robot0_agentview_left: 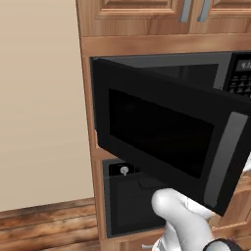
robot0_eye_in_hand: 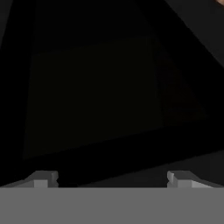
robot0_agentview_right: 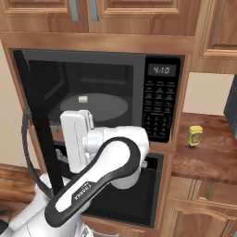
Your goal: Open the microwave door.
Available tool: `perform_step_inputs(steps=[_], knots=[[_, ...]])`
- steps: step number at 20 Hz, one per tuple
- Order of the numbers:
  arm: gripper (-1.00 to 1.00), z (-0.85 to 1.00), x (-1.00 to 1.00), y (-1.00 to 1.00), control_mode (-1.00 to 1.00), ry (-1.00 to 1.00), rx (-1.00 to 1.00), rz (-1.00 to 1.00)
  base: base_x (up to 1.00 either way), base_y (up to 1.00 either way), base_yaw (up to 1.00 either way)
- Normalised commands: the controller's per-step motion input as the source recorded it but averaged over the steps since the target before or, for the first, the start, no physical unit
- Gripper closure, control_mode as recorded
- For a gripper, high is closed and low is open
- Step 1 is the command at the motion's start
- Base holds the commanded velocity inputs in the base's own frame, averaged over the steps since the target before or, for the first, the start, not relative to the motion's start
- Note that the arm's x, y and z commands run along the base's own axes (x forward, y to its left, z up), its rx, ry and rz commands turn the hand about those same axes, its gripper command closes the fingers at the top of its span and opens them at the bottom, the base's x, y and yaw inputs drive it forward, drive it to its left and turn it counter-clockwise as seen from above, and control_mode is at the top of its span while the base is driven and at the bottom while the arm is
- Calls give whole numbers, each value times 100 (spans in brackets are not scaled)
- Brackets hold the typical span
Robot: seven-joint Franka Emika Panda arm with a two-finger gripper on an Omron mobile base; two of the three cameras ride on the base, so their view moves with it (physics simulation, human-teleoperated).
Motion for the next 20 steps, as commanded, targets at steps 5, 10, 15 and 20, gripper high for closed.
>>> perform_step_inputs(steps=[5, 10, 15, 20], knots=[[-100, 0, -57, 90, -100, -11, 0, 5, 0, 0, 0], [-100, 0, -56, 93, -100, -15, 0, 4, 0, 0, 0], [-100, 0, -43, 100, -100, -18, 0, 1, 0, 0, 0], [-100, 0, -23, 100, -100, -19, 0, 0, 0, 0, 0]])
